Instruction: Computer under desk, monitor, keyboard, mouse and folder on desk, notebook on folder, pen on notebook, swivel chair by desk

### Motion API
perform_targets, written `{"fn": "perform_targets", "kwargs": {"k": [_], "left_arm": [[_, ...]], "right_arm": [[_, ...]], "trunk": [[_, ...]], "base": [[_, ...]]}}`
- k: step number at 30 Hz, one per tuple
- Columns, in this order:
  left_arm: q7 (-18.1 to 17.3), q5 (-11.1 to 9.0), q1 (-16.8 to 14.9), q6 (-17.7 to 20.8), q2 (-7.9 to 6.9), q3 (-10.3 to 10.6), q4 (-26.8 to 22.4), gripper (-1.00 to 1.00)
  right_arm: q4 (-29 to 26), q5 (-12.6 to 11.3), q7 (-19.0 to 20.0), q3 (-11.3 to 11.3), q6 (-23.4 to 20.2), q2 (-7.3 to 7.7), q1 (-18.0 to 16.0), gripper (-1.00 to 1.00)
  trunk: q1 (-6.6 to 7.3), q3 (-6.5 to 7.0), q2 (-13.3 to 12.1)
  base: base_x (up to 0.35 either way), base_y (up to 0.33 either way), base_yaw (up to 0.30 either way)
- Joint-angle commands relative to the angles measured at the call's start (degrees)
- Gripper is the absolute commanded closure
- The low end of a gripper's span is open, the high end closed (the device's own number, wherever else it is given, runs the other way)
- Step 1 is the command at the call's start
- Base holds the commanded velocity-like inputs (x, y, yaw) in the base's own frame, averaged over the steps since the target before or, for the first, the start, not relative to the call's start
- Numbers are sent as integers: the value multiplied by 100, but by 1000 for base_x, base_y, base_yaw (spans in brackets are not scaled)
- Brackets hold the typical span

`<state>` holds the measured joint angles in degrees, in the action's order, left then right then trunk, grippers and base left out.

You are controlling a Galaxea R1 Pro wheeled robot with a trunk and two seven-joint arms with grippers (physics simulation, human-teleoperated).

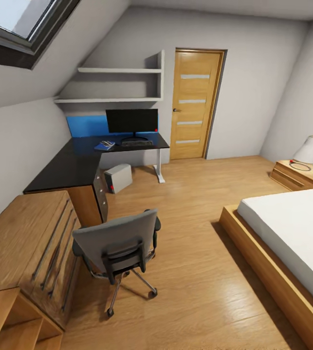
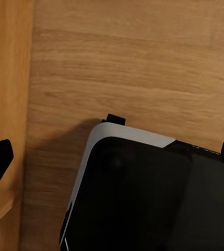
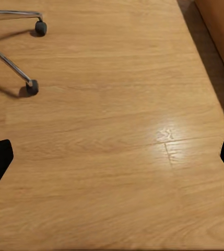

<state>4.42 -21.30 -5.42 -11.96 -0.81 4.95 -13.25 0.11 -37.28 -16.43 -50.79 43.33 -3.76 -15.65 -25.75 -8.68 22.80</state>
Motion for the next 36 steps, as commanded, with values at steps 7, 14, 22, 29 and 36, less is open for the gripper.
{"fn": "perform_targets", "kwargs": {"k": [7,14,22,29,36], "left_arm": [[33,-32,-3,-17,-4,50,-2,-100],[33,-32,-3,-17,-4,50,-2,-100],[33,-32,-3,-16,-4,50,-2,-100],[33,-32,-3,-17,-4,50,-2,-100],[33,-26,-3,-25,-3,50,-2,-100]], "right_arm": [[6,35,-53,-85,7,-9,-3,-100],[6,43,-53,-95,9,-11,-3,-100],[6,45,-53,-100,9,-11,-4,-100],[6,45,-53,-99,9,-11,-1,-100],[6,45,-53,-99,9,-11,-6,-100]], "trunk": [[-3,-25,11],[-3,-27,11],[-3,-28,11],[-3,-28,11],[-3,-28,11]], "base": [[0,95,-66],[0,253,-12],[0,192,-2],[0,111,0],[0,110,0]]}}
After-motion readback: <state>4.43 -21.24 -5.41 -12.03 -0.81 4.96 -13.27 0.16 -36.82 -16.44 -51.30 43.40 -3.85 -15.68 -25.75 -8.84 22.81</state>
